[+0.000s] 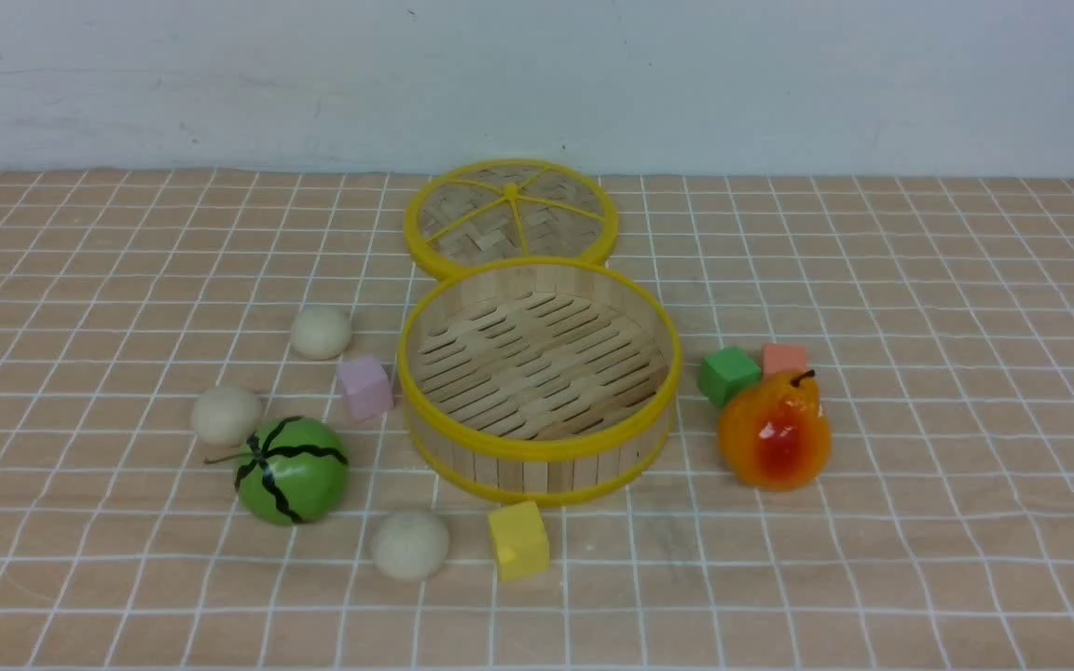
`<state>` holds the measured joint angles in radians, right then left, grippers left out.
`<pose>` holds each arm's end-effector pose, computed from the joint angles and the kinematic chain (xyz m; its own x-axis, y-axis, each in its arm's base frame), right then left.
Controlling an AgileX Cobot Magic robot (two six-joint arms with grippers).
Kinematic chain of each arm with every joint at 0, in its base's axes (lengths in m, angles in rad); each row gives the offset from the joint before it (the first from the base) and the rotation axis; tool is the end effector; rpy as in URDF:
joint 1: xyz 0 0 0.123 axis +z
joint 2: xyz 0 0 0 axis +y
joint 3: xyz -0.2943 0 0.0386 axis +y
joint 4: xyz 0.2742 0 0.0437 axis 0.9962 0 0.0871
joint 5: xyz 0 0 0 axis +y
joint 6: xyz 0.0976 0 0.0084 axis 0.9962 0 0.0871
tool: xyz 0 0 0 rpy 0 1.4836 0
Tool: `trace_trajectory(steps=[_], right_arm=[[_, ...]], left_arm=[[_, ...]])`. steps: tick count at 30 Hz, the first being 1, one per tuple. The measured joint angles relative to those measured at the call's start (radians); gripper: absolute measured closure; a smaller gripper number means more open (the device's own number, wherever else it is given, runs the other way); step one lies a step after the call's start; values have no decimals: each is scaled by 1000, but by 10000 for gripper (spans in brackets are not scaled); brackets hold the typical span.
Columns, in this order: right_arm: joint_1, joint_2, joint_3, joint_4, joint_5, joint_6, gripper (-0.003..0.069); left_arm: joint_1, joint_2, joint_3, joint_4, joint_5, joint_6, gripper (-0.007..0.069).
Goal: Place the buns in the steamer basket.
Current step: Use the left arm to grab a steamed stuffed bun
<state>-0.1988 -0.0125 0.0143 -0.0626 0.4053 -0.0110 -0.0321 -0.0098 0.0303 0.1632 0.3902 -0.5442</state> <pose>0.0706 -0.0167 0.1703 -0.3220 -0.0050 -0.9467 0.1988 0.9773 -0.0727 0.0733 0.0037 0.1660 -0.2792 -0.3735 -0.8846 -0.1446 0.9271 -0.3458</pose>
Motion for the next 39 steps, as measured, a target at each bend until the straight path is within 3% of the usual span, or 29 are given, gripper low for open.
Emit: trace_trajectory(steps=[30, 39], right_arm=[[0, 0, 0, 0, 0, 0, 418], [0, 0, 0, 0, 0, 0, 418]], left_arm=[[0, 0, 0, 27, -5, 0, 507], [0, 0, 0, 27, -169, -3, 498]])
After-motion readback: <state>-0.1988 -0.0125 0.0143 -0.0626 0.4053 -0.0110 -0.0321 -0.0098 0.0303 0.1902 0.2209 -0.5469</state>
